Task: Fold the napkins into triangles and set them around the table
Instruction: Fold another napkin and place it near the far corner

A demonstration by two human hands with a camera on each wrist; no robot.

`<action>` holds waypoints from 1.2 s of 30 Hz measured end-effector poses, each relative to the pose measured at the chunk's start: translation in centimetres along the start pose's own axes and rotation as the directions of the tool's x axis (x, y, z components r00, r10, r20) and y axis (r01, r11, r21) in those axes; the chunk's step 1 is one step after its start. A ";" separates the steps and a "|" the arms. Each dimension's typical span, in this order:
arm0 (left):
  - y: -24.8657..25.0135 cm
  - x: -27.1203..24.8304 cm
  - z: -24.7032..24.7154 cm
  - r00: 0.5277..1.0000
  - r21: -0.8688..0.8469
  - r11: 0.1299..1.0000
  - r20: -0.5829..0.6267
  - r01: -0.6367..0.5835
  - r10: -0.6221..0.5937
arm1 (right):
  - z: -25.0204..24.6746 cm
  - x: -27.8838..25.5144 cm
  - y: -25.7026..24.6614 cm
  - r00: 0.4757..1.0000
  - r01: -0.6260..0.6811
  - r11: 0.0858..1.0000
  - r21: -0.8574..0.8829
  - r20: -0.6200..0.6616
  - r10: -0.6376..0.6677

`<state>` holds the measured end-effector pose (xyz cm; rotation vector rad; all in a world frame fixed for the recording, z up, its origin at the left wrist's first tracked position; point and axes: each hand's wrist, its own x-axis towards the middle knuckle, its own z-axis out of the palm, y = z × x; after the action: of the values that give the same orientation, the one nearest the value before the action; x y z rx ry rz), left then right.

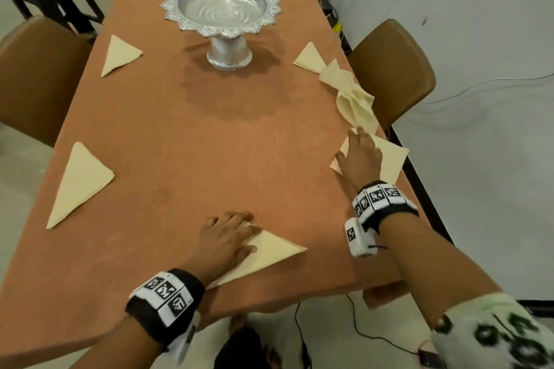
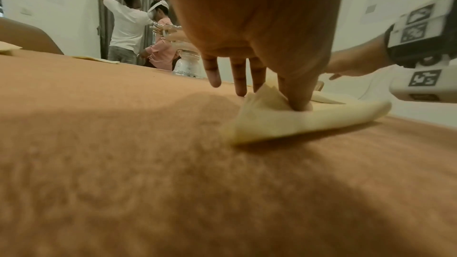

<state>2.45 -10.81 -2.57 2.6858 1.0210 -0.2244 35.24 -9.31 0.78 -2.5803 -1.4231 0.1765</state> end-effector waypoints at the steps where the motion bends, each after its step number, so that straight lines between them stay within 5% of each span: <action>1: -0.2 0.1 -0.2 1.000 -0.008 1.000 0.029 0.005 -0.005 | 1.0 0.6 0.9 0.986 -0.077 0.995 -0.057 0.146 0.085; 4: -0.5 0.8 -0.6 0.998 -0.064 0.998 0.061 -0.011 0.015 | 3.8 0.6 2.8 0.910 -0.120 0.990 -0.073 0.390 0.139; 9: 0.7 4.4 -4.1 0.986 -0.005 1.000 0.167 -0.020 0.021 | 3.9 0.7 3.0 0.899 -0.105 0.993 -0.062 0.421 0.121; 12: 2.5 9.2 -5.8 0.994 0.007 0.997 0.082 -0.077 0.076 | 3.3 0.7 3.1 0.895 -0.096 0.995 -0.010 0.437 0.090; 14: 4.1 13.0 -5.9 0.984 -0.066 0.982 0.013 -0.179 0.180 | 2.4 0.7 3.6 0.945 -0.099 0.992 0.078 0.321 0.069; 16: 6.0 16.4 -5.6 0.961 -0.065 0.960 0.042 -0.271 0.274 | 1.4 0.6 4.4 0.995 -0.099 0.982 0.163 0.033 0.095; 18: 7.7 18.5 -5.0 0.949 -0.036 0.957 0.121 -0.288 0.290 | 0.8 0.4 6.1 0.956 -0.193 0.955 0.226 -0.174 0.235; 19: 8.2 19.2 -4.6 0.948 -0.025 0.960 0.153 -0.278 0.279 | 0.7 0.3 7.1 0.925 -0.286 0.918 0.276 -0.170 0.339; 21: 8.7 19.9 -3.7 0.952 -0.018 0.969 0.182 -0.247 0.246 | 0.9 0.4 9.2 0.843 -0.481 0.772 0.415 -0.024 0.537; 23: 8.6 20.0 -3.0 0.960 -0.017 0.974 0.164 -0.227 0.226 | 1.1 0.7 10.6 0.793 -0.545 0.646 0.534 0.078 0.604; 26: 8.3 20.0 -2.3 0.964 0.003 0.974 0.148 -0.225 0.222 | 1.0 1.1 10.9 0.870 -0.375 0.700 0.608 -0.030 0.492; 29: 8.0 20.1 -1.9 0.963 0.003 0.973 0.141 -0.233 0.230 | 0.6 0.6 9.4 0.957 -0.090 0.837 0.539 -0.188 0.223; 32: 7.8 20.2 -1.7 0.964 -0.030 0.971 0.116 -0.236 0.237 | 0.9 -0.3 7.8 0.982 0.129 0.893 0.431 -0.183 -0.053; 34: 7.8 20.2 -1.7 0.964 -0.036 0.971 0.119 -0.236 0.239 | 1.4 -0.5 8.0 0.973 0.151 0.919 0.364 -0.221 -0.072; 36: 7.8 20.3 -1.6 0.965 -0.037 0.972 0.122 -0.231 0.234 | 1.6 0.3 9.2 0.976 0.019 0.961 0.276 -0.213 0.042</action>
<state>22.74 -3.18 -4.37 2.7015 0.6603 -0.3279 42.68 -13.64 -2.82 -2.3018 -1.2108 0.0842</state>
